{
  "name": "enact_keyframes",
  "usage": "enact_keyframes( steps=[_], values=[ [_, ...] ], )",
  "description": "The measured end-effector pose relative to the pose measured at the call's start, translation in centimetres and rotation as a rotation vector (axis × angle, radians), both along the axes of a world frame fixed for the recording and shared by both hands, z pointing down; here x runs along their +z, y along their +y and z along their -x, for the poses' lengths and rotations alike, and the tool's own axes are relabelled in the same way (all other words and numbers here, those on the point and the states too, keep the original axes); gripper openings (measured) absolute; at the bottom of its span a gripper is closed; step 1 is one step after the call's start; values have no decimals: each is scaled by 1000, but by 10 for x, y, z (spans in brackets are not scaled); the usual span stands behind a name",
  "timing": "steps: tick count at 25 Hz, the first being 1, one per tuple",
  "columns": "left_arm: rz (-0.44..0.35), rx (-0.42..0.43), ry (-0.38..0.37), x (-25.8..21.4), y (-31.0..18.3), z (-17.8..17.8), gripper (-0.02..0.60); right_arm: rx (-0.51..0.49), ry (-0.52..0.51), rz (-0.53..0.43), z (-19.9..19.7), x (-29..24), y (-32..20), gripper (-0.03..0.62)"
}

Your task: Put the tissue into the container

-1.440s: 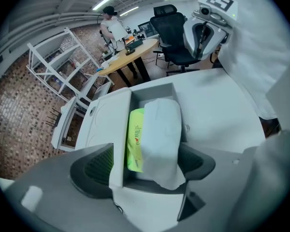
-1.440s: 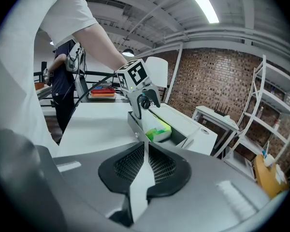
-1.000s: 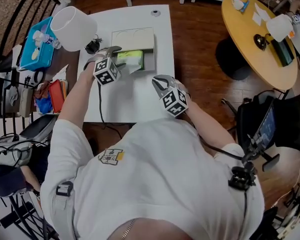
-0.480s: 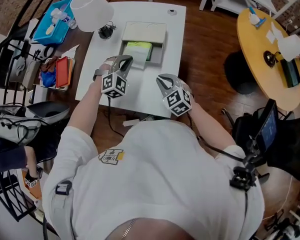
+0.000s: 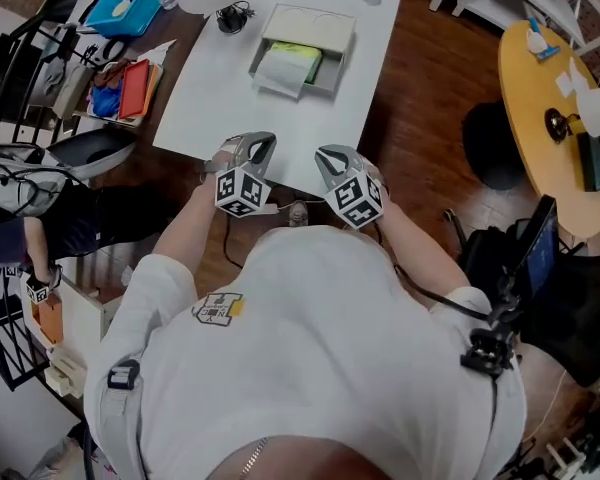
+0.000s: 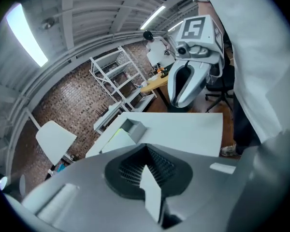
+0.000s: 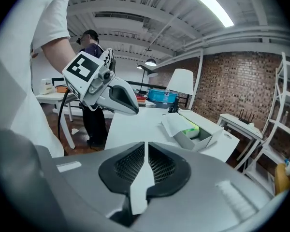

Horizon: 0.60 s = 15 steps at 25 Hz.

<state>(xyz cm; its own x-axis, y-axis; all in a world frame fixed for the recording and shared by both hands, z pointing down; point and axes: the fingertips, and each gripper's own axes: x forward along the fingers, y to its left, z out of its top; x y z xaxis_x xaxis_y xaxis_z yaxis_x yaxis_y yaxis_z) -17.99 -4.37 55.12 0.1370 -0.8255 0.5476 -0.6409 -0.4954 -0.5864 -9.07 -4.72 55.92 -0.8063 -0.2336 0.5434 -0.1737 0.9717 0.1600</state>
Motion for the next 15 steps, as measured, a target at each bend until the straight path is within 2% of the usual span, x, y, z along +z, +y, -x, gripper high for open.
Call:
enact_keyframes(
  steps=[11,15],
  values=[
    [244,-187,238,85,108,-66,0,-65,64,102,-50,42,68,17],
    [378,-216,248,120,158,-90,0,-83,86,150,-74,57,90,15]
  ],
)
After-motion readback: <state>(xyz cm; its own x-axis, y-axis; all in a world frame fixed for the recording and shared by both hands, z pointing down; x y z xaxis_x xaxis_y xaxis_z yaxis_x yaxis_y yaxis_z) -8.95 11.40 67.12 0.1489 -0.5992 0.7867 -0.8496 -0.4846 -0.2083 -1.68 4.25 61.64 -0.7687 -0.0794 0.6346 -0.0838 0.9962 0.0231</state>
